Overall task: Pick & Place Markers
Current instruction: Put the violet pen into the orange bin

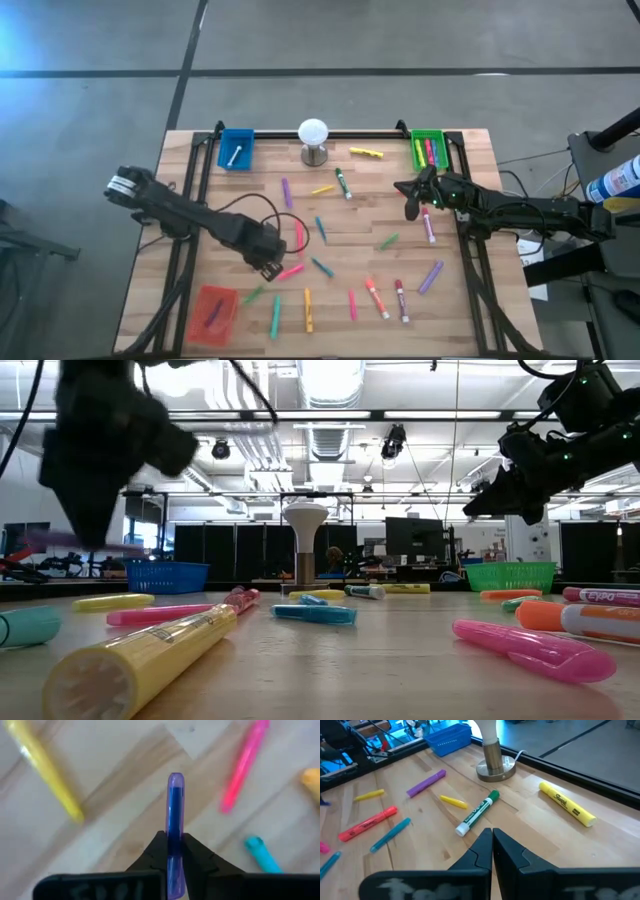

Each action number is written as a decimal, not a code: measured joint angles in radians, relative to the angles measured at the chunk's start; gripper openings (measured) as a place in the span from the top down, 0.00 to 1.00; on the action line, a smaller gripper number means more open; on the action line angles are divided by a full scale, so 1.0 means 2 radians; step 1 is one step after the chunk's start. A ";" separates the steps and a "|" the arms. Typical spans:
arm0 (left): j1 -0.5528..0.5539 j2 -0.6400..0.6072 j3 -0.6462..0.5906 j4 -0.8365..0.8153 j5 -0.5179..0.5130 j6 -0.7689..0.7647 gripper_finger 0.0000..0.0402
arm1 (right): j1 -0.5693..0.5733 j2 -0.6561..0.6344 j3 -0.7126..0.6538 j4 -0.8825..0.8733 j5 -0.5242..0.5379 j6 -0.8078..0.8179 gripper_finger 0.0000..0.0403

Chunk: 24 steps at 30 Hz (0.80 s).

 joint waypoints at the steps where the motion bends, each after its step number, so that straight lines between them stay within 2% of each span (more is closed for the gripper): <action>1: -0.006 -0.009 0.006 -0.003 0.000 -0.016 0.93 | 0.000 0.000 0.000 0.000 0.000 0.000 0.98; 5: -0.045 -0.039 0.024 -0.039 0.014 -0.095 0.93 | 0.000 0.000 -0.001 0.000 0.000 -0.001 0.98; 11: -0.162 -0.059 0.031 -0.032 0.032 -0.266 0.93 | 0.000 0.000 -0.006 -0.001 0.000 0.001 0.98; 18: -0.301 -0.030 0.027 0.006 -0.010 -0.460 0.93 | 0.000 0.000 -0.012 0.011 0.000 0.000 0.98; 21: -0.339 -0.012 0.027 0.012 -0.012 -0.516 0.93 | 0.000 0.000 -0.013 0.014 0.000 -0.001 0.98; 24: -0.355 0.003 0.026 0.011 -0.014 -0.542 0.93 | 0.000 0.000 -0.014 0.014 0.000 -0.001 0.98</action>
